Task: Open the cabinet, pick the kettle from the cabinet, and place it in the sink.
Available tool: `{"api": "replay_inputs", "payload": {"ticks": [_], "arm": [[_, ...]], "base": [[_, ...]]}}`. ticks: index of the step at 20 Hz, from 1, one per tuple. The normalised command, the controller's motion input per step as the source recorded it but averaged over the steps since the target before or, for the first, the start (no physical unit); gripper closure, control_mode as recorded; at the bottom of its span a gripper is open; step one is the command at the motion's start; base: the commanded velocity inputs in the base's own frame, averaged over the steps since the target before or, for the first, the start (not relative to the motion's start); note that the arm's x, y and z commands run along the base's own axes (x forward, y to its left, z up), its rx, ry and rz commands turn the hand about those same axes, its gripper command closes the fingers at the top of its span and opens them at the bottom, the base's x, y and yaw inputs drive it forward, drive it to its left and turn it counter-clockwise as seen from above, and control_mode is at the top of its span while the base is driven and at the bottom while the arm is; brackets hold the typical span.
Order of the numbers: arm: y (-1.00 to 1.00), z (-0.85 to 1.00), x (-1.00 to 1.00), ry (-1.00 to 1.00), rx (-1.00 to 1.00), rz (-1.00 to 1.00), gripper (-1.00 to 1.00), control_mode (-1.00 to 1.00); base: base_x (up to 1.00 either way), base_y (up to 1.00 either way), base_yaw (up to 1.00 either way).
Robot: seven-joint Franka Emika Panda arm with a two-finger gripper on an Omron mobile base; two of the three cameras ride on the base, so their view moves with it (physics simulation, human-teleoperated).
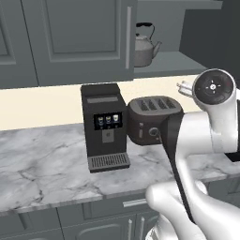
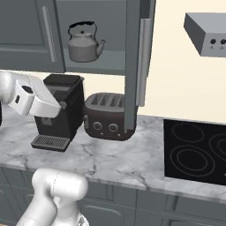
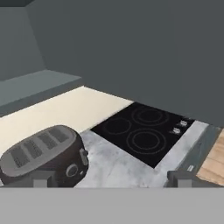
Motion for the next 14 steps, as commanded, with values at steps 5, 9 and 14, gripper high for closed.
{"api": "replay_inputs", "payload": {"ticks": [5, 9, 14], "arm": [[0.44, 0.12, 0.11, 0.07, -0.03, 0.39, -1.0, -1.0], [0.31, 0.15, 0.15, 0.0, -0.02, 0.35, -1.0, -1.0], [0.23, 0.15, 0.17, 0.0, -0.01, 0.3, -1.0, -1.0]], "base": [[0.0, 0.0, 0.0], [0.0, 0.0, 0.0], [0.0, 0.0, 0.0]]}}
